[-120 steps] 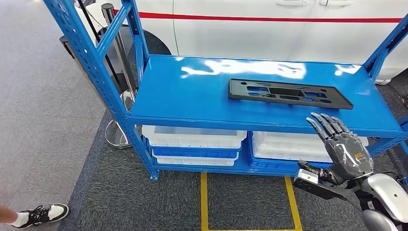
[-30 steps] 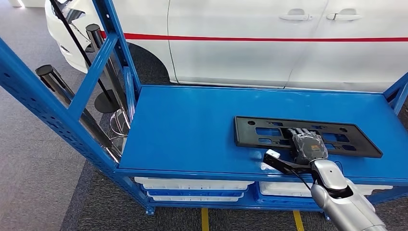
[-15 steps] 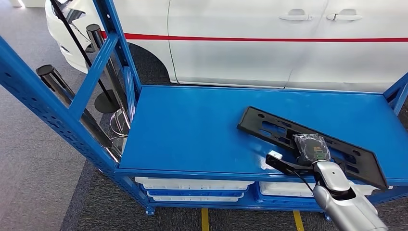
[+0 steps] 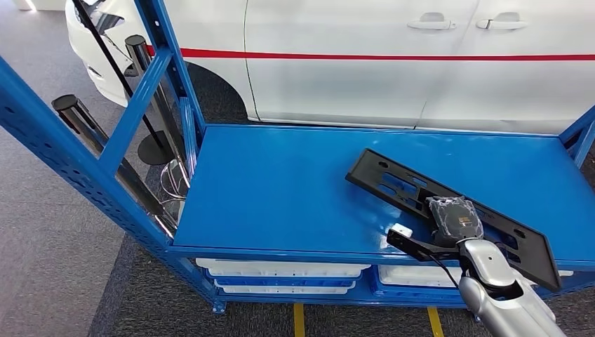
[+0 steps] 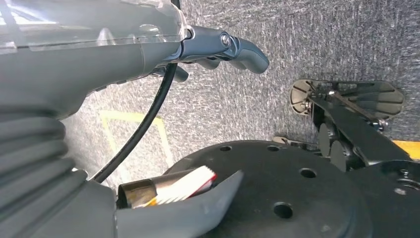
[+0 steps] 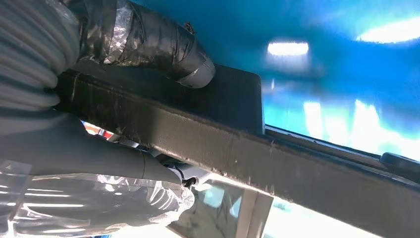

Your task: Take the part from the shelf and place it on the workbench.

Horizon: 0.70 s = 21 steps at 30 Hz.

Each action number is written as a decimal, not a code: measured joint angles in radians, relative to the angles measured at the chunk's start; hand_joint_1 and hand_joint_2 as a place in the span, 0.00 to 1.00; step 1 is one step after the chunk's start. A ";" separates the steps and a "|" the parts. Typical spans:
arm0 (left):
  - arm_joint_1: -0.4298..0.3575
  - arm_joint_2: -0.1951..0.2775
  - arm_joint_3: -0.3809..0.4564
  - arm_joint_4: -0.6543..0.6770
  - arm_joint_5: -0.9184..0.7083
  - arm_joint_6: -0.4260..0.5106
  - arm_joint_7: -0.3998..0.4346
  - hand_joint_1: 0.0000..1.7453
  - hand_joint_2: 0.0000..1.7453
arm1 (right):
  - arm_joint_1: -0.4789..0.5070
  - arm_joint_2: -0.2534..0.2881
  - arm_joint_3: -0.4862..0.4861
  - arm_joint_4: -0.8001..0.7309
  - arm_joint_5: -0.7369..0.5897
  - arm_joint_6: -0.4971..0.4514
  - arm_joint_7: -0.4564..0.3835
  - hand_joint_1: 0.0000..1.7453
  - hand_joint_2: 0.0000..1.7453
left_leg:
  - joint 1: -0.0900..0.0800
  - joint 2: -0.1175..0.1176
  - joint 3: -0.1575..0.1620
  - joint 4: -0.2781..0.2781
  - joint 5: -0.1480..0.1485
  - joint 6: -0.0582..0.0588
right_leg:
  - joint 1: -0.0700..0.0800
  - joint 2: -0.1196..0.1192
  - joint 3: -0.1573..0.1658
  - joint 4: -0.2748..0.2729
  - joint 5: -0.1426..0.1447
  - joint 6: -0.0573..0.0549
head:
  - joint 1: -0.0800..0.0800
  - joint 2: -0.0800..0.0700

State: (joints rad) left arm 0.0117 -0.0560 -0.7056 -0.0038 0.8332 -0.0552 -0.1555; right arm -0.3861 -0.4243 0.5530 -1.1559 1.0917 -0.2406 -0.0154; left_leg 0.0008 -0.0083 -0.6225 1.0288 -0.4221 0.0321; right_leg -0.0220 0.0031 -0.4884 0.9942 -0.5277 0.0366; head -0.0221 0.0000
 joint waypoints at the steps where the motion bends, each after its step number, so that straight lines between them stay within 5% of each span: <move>1: 0.000 0.000 0.001 0.000 0.000 -0.002 0.003 0.00 1.00 | 0.003 -0.007 -0.001 -0.021 0.004 -0.018 -0.008 1.00 1.00 | 0.000 0.000 0.000 0.000 0.000 0.000 | 0.000 0.000 0.000 0.000 0.000 0.000 | 0.000 0.000; 8: 0.000 0.001 0.001 0.000 -0.006 0.003 0.019 0.00 1.00 | 0.036 -0.082 -0.028 -0.272 0.024 -0.128 -0.062 1.00 1.00 | -0.011 0.000 -0.001 0.005 -0.007 0.008 | -0.008 0.000 0.001 -0.005 -0.003 0.010 | 0.000 0.000; 11: 0.000 0.002 0.000 0.000 -0.008 0.003 0.021 0.00 1.00 | 0.048 -0.114 -0.039 -0.360 0.034 -0.141 -0.070 1.00 1.00 | -0.006 0.002 0.007 -0.011 0.002 0.021 | -0.010 0.000 0.001 0.009 -0.016 0.018 | 0.000 0.000; 15: -0.002 0.002 -0.005 0.000 -0.011 0.000 0.022 0.00 1.00 | 0.064 -0.150 -0.046 -0.418 0.038 -0.145 -0.079 1.00 1.00 | -0.003 0.005 0.011 -0.022 0.009 0.030 | -0.009 0.000 -0.099 0.224 -0.129 0.020 | 0.001 0.000; 16: -0.002 0.002 -0.007 0.000 -0.012 0.000 0.023 0.00 1.00 | 0.070 -0.157 -0.046 -0.425 0.038 -0.145 -0.080 1.00 1.00 | -0.003 0.005 0.010 -0.021 0.009 0.030 | -0.010 0.000 -0.123 0.268 -0.137 0.022 | 0.001 0.000; 18: -0.003 0.002 -0.010 0.000 -0.015 0.000 0.024 0.00 1.00 | 0.078 -0.166 -0.046 -0.436 0.038 -0.145 -0.082 1.00 1.00 | -0.002 0.005 0.006 -0.014 0.008 0.029 | -0.012 -0.001 -0.123 0.254 -0.094 0.025 | 0.001 0.000; 21: -0.004 0.002 -0.015 0.000 -0.020 0.000 0.030 0.00 1.00 | 0.080 -0.178 -0.049 -0.448 0.038 -0.146 -0.083 1.00 1.00 | -0.001 0.004 -0.005 0.003 0.006 0.016 | -0.014 -0.002 -0.047 0.083 -0.003 0.024 | 0.000 0.000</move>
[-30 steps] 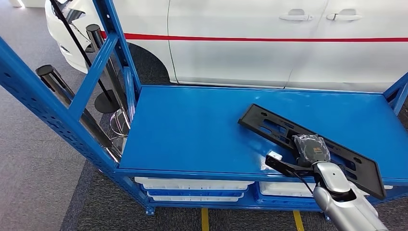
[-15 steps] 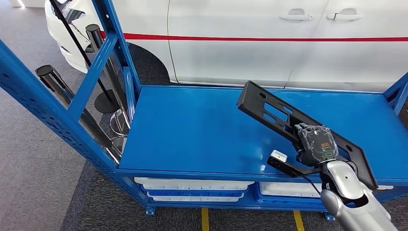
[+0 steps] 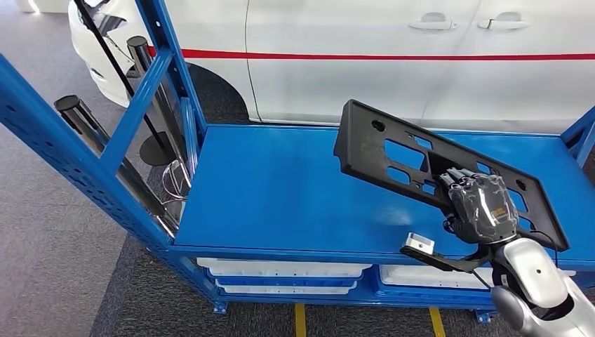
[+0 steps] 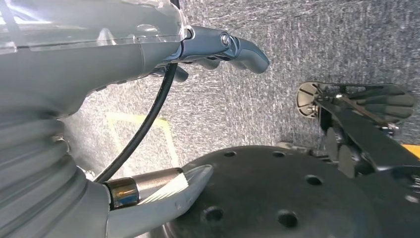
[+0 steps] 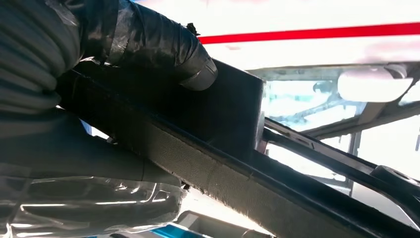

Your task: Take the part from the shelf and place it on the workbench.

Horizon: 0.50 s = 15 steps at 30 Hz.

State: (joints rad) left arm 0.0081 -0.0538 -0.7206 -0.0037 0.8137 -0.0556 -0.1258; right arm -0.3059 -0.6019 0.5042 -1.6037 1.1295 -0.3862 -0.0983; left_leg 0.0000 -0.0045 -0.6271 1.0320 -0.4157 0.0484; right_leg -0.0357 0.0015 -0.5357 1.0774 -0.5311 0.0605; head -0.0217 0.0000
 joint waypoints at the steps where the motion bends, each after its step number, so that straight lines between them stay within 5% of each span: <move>1: 0.000 0.000 -0.002 0.000 -0.002 0.000 0.002 0.00 1.00 | 0.001 -0.004 -0.001 -0.004 0.000 0.000 0.000 1.00 1.00 | -0.002 -0.001 -0.004 0.005 0.002 -0.007 | 0.001 0.001 0.011 -0.031 0.010 -0.005 | 0.000 0.000; 5: 0.001 0.004 -0.010 0.001 -0.008 -0.001 0.011 0.00 1.00 | 0.007 -0.018 -0.003 -0.019 0.000 -0.004 -0.002 1.00 1.00 | -0.004 -0.004 -0.022 0.016 0.005 -0.034 | 0.003 0.001 -0.011 -0.035 0.027 -0.040 | -0.001 0.000; 7: 0.002 0.008 -0.014 0.002 -0.008 -0.003 0.014 0.00 1.00 | 0.011 -0.025 -0.003 -0.029 0.003 -0.006 -0.004 1.00 1.00 | 0.000 -0.002 -0.048 0.081 -0.060 -0.043 | 0.002 -0.002 -0.029 -0.037 0.043 -0.060 | -0.002 0.000; 10: 0.001 0.026 -0.020 0.002 0.001 -0.015 0.030 0.00 1.00 | 0.007 -0.004 0.010 -0.034 0.052 -0.002 -0.001 1.00 1.00 | 0.003 -0.002 -0.091 0.254 -0.173 -0.053 | 0.008 -0.004 -0.062 -0.034 0.067 -0.071 | -0.002 0.000; 12: 0.001 0.049 -0.020 0.002 0.011 -0.034 0.051 0.00 1.00 | -0.012 0.048 0.050 -0.024 0.115 0.008 0.022 1.00 1.00 | 0.003 -0.002 -0.061 0.260 -0.163 -0.053 | 0.013 -0.001 -0.086 -0.031 0.084 -0.073 | -0.002 0.000; 15: -0.004 0.087 -0.020 0.002 0.021 -0.047 0.077 0.00 1.00 | -0.053 0.132 0.129 0.000 0.163 0.017 0.063 1.00 1.00 | -0.004 -0.001 0.078 0.068 -0.111 -0.034 | 0.017 0.005 -0.113 -0.026 0.106 -0.070 | -0.002 0.000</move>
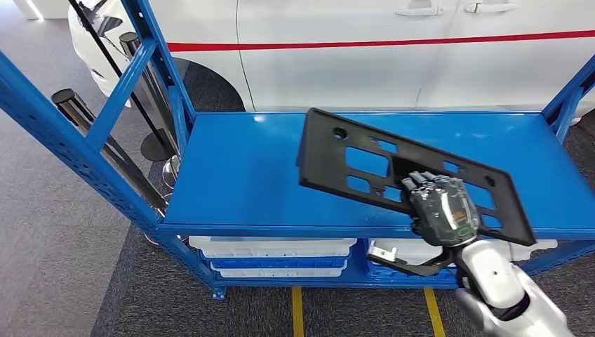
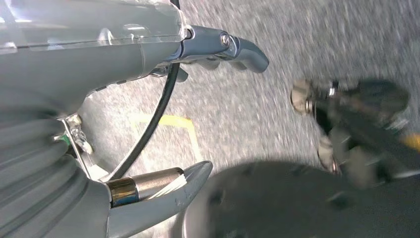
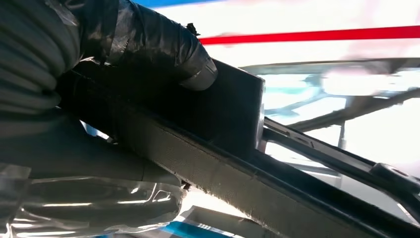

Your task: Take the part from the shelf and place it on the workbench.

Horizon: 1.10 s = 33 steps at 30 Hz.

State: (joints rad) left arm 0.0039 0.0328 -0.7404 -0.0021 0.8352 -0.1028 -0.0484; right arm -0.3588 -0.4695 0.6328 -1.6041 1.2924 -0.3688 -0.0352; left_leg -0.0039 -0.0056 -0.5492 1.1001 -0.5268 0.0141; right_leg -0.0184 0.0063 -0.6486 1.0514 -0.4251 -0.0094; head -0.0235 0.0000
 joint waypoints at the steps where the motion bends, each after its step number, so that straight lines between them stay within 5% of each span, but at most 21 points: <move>1: -0.002 0.011 0.000 0.000 0.002 0.000 0.004 0.00 1.00 | -0.012 0.020 0.020 0.007 0.002 0.000 0.009 1.00 1.00 | -0.004 0.000 0.030 -0.050 0.006 0.006 | 0.000 -0.002 -0.003 -0.001 0.007 0.005 | 0.000 0.000; 5: 0.000 0.032 0.000 -0.003 0.005 0.005 0.012 0.00 1.00 | -0.046 0.055 0.065 0.028 -0.003 0.000 0.025 1.00 1.00 | -0.007 0.002 0.034 -0.104 0.035 0.021 | -0.002 -0.010 -0.009 -0.010 0.026 0.032 | 0.000 0.000; 7: 0.003 0.034 0.000 -0.006 0.005 0.005 0.017 0.00 1.00 | -0.056 0.058 0.078 0.035 -0.004 -0.002 0.028 1.00 1.00 | 0.000 0.007 0.019 -0.119 0.064 0.033 | -0.001 -0.009 -0.028 0.034 -0.032 0.040 | 0.003 0.000; 10: 0.008 0.037 -0.001 -0.018 0.004 -0.006 0.006 0.00 1.00 | -0.074 0.061 0.102 0.039 0.011 0.000 0.047 1.00 1.00 | 0.000 0.012 -0.022 -0.118 0.096 0.039 | -0.004 -0.008 -0.068 0.206 -0.161 0.048 | 0.004 0.000; 12: 0.008 0.039 -0.004 -0.034 -0.001 -0.006 -0.003 0.00 1.00 | -0.089 0.059 0.115 0.028 0.017 0.016 0.068 1.00 1.00 | 0.000 0.013 -0.053 -0.108 0.113 0.037 | -0.005 -0.008 -0.050 0.246 -0.153 0.052 | 0.004 0.000; 14: 0.006 0.040 -0.009 -0.046 -0.012 0.004 0.006 0.00 1.00 | -0.096 0.048 0.119 0.007 0.004 0.033 0.081 1.00 1.00 | 0.001 0.013 -0.082 -0.094 0.126 0.032 | -0.005 -0.009 0.036 0.157 -0.108 0.051 | 0.004 0.000; 16: 0.010 0.042 -0.017 -0.052 -0.023 0.011 0.016 0.00 1.00 | -0.084 0.034 0.115 -0.007 -0.007 0.024 0.085 1.00 1.00 | -0.001 0.011 -0.100 -0.081 0.137 0.022 | 0.001 -0.009 0.131 0.024 -0.105 0.042 | 0.004 0.000; 18: 0.019 0.045 -0.027 -0.054 -0.035 0.012 0.008 0.00 1.00 | -0.054 0.017 0.106 -0.011 -0.005 -0.014 0.085 1.00 1.00 | -0.001 0.010 -0.106 -0.077 0.150 0.010 | 0.008 -0.007 0.160 -0.032 -0.118 0.027 | 0.005 0.000; 20: 0.029 0.047 -0.036 -0.054 -0.042 0.015 -0.003 0.00 1.00 | -0.025 -0.001 0.097 -0.012 -0.004 -0.044 0.085 1.00 1.00 | 0.000 0.008 -0.110 -0.076 0.156 -0.003 | 0.006 -0.007 0.147 -0.036 -0.102 0.010 | 0.007 0.000; 21: 0.032 0.048 -0.040 -0.055 -0.043 0.017 -0.007 0.00 1.00 | -0.014 -0.008 0.092 -0.014 -0.005 -0.051 0.084 1.00 1.00 | 0.001 0.007 -0.118 -0.064 0.137 -0.009 | 0.003 -0.008 0.138 -0.038 -0.091 0.001 | 0.006 0.000; 23: 0.034 0.050 -0.046 -0.055 -0.043 0.025 -0.012 0.00 1.00 | 0.001 -0.019 0.081 -0.018 -0.009 -0.056 0.080 1.00 1.00 | 0.006 0.006 -0.143 0.012 0.048 -0.021 | -0.001 -0.010 0.113 -0.042 -0.066 -0.012 | 0.005 0.000; 25: 0.032 0.050 -0.049 -0.055 -0.040 0.033 -0.015 0.00 1.00 | 0.009 -0.024 0.072 -0.023 -0.016 -0.053 0.071 1.00 1.00 | 0.010 0.006 -0.167 0.135 -0.039 -0.031 | -0.001 -0.010 0.082 -0.038 -0.042 -0.015 | 0.005 0.000; 26: 0.031 0.049 -0.049 -0.055 -0.038 0.035 -0.014 0.00 1.00 | 0.010 -0.025 0.069 -0.024 -0.019 -0.050 0.066 1.00 1.00 | 0.012 0.006 -0.168 0.181 -0.052 -0.034 | -0.001 -0.010 0.065 -0.035 -0.031 -0.014 | 0.005 0.000; 28: 0.027 0.048 -0.049 -0.055 -0.033 0.039 -0.013 0.00 1.00 | 0.010 -0.026 0.067 -0.024 -0.023 -0.044 0.058 1.00 1.00 | 0.015 0.006 -0.126 0.182 -0.017 -0.037 | -0.001 -0.010 0.030 -0.026 -0.010 -0.010 | 0.005 0.000; 29: 0.024 0.048 -0.049 -0.055 -0.031 0.041 -0.012 0.00 1.00 | 0.010 -0.026 0.066 -0.025 -0.024 -0.042 0.056 1.00 1.00 | 0.015 0.006 -0.078 0.130 0.007 -0.035 | -0.002 -0.010 0.014 -0.021 -0.001 -0.006 | 0.004 0.000; 31: 0.021 0.047 -0.049 -0.055 -0.029 0.043 -0.012 0.00 1.00 | 0.010 -0.026 0.065 -0.028 -0.024 -0.041 0.053 1.00 1.00 | 0.013 0.004 0.030 -0.014 0.009 -0.025 | -0.001 -0.010 -0.008 -0.013 0.016 0.004 | 0.005 0.000; 33: 0.020 0.047 -0.049 -0.055 -0.026 0.044 -0.008 0.00 1.00 | 0.007 -0.026 0.062 -0.031 -0.024 -0.041 0.052 1.00 1.00 | 0.007 0.001 0.076 -0.095 -0.009 -0.013 | -0.002 -0.012 -0.014 -0.015 0.035 0.017 | 0.004 0.000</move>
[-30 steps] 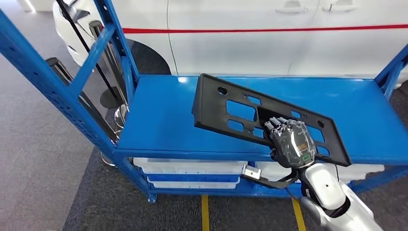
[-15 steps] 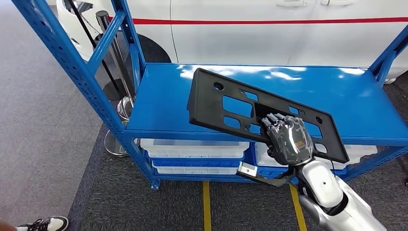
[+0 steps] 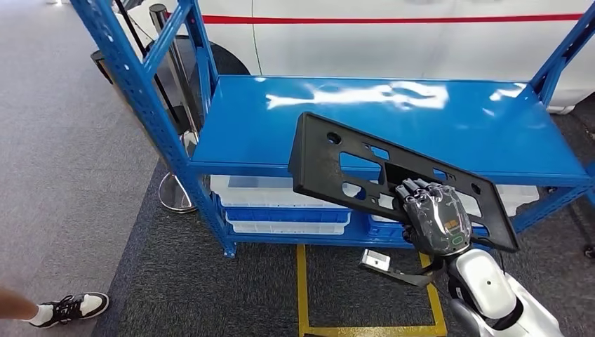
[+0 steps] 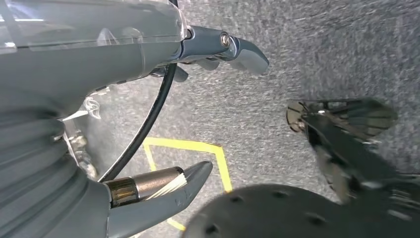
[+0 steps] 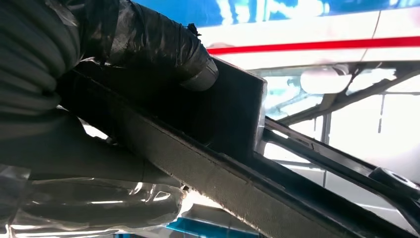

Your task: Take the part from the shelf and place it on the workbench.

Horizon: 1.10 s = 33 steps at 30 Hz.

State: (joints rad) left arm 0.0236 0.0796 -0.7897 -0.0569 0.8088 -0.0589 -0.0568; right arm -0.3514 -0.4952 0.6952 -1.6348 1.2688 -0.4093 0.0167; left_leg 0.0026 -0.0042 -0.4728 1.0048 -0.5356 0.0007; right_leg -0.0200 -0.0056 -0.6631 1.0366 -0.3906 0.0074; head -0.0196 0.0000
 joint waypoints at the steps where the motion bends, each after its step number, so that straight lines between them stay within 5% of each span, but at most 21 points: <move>1: 0.000 0.000 0.000 0.000 0.003 0.000 0.004 0.00 1.00 | -0.002 0.000 -0.001 -0.001 0.000 0.001 -0.002 1.00 1.00 | -0.003 -0.001 -0.001 -0.010 0.005 0.007 | -0.001 0.000 -0.001 -0.004 0.011 0.008 | -0.001 0.000; 3: -0.002 -0.002 0.000 0.000 0.012 -0.002 0.020 0.00 1.00 | -0.007 0.001 -0.001 -0.001 0.000 0.007 -0.007 1.00 1.00 | -0.001 0.004 -0.015 -0.018 0.028 0.025 | -0.003 0.002 -0.009 0.001 0.005 0.019 | -0.002 0.000; 5: -0.005 -0.003 0.002 0.000 0.023 -0.008 0.040 0.00 1.00 | -0.023 0.004 0.003 0.002 -0.001 0.020 -0.011 1.00 1.00 | 0.003 0.010 -0.037 -0.026 0.057 0.041 | -0.004 0.005 -0.033 0.067 -0.076 0.024 | -0.001 0.000; 7: -0.007 -0.003 0.004 0.000 0.033 -0.015 0.057 0.00 1.00 | -0.042 0.014 0.009 0.007 -0.002 0.035 -0.012 1.00 1.00 | 0.001 0.014 -0.069 -0.024 0.083 0.047 | -0.004 0.005 -0.062 0.191 -0.173 0.027 | 0.001 0.000; 9: -0.007 -0.003 0.006 0.000 0.040 -0.022 0.067 0.00 1.00 | -0.059 0.027 0.017 0.015 -0.007 0.053 -0.012 1.00 1.00 | 0.000 0.015 -0.105 -0.019 0.106 0.045 | -0.004 0.005 -0.060 0.276 -0.185 0.031 | 0.001 0.000; 10: -0.007 -0.003 0.009 0.000 0.045 -0.026 0.069 0.00 1.00 | -0.071 0.037 0.023 0.021 -0.009 0.064 -0.012 1.00 1.00 | 0.000 0.015 -0.124 -0.014 0.116 0.042 | -0.004 0.005 -0.038 0.274 -0.161 0.031 | 0.001 0.000; 12: -0.007 0.002 0.014 0.000 0.050 -0.042 0.069 0.00 1.00 | -0.109 0.069 0.039 0.042 -0.011 0.093 -0.012 1.00 1.00 | 0.000 0.015 -0.158 0.000 0.134 0.034 | -0.005 0.005 0.053 0.176 -0.121 0.028 | 0.001 0.000; 14: -0.008 0.011 0.016 0.000 0.051 -0.060 0.066 0.00 1.00 | -0.159 0.113 0.058 0.070 -0.013 0.116 -0.008 1.00 1.00 | -0.003 0.017 -0.182 0.016 0.149 0.022 | -0.001 0.006 0.142 0.044 -0.137 0.018 | -0.001 0.000; 17: -0.006 0.026 0.016 0.000 0.040 -0.070 0.051 0.00 1.00 | -0.207 0.152 0.083 0.099 -0.027 0.127 0.004 1.00 1.00 | -0.004 0.015 -0.197 0.018 0.176 0.005 | 0.003 0.002 0.152 -0.005 -0.145 -0.007 | -0.002 0.000; 19: 0.001 0.029 0.014 0.000 0.027 -0.063 0.030 0.00 1.00 | -0.211 0.147 0.089 0.100 -0.045 0.122 0.014 1.00 1.00 | 0.000 0.011 -0.212 0.044 0.138 -0.006 | 0.001 -0.005 0.136 -0.006 -0.124 -0.026 | -0.002 0.000; 22: 0.010 0.025 0.006 0.001 0.013 -0.048 -0.006 0.00 1.00 | -0.184 0.100 0.082 0.080 -0.070 0.104 0.019 1.00 1.00 | 0.004 0.010 -0.249 0.204 -0.010 -0.019 | 0.003 -0.011 0.098 -0.006 -0.090 -0.039 | -0.003 0.000; 23: 0.012 0.021 0.003 0.002 0.010 -0.045 -0.017 0.00 1.00 | -0.169 0.080 0.076 0.072 -0.076 0.099 0.019 1.00 1.00 | 0.005 0.010 -0.254 0.260 -0.035 -0.021 | 0.005 -0.012 0.083 -0.004 -0.080 -0.039 | -0.004 0.000; 25: 0.013 0.014 -0.003 0.007 0.004 -0.040 -0.030 0.00 1.00 | -0.140 0.041 0.061 0.056 -0.084 0.095 0.017 1.00 1.00 | 0.006 0.009 -0.226 0.291 -0.023 -0.018 | 0.008 -0.013 0.052 0.001 -0.060 -0.038 | -0.004 0.000; 27: 0.012 0.007 -0.007 0.013 0.002 -0.037 -0.037 0.00 1.00 | -0.118 0.011 0.045 0.040 -0.090 0.094 0.015 1.00 1.00 | 0.003 0.007 -0.135 0.189 0.020 -0.003 | 0.010 -0.011 0.027 0.006 -0.042 -0.036 | -0.004 0.000; 29: 0.010 0.003 -0.009 0.021 0.000 -0.035 -0.040 0.00 1.00 | -0.106 -0.008 0.030 0.026 -0.091 0.094 0.012 1.00 1.00 | -0.004 0.004 -0.038 0.049 0.022 0.016 | 0.011 -0.007 0.012 0.006 -0.024 -0.028 | -0.004 0.000; 31: 0.006 0.000 -0.010 0.028 0.000 -0.034 -0.043 0.00 1.00 | -0.099 -0.018 0.022 0.016 -0.091 0.094 0.009 1.00 1.00 | -0.011 0.003 -0.008 -0.013 0.017 0.027 | 0.005 -0.006 0.008 -0.002 -0.004 -0.015 | -0.003 0.000; 33: 0.003 -0.003 -0.012 0.031 0.000 -0.034 -0.045 0.00 1.00 | -0.093 -0.026 0.019 0.009 -0.091 0.094 0.008 1.00 1.00 | -0.011 0.006 -0.015 -0.032 0.044 0.037 | 0.001 -0.004 0.005 -0.009 0.004 -0.002 | -0.003 0.000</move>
State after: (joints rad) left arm 0.0271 0.0770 -0.8015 -0.0255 0.8083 -0.0931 -0.1020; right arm -0.4447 -0.5209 0.7138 -1.6256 1.1775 -0.3150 0.0243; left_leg -0.0083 0.0017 -0.4881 0.9726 -0.4911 0.0372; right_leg -0.0186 -0.0094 -0.6581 1.0276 -0.3864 0.0055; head -0.0230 0.0000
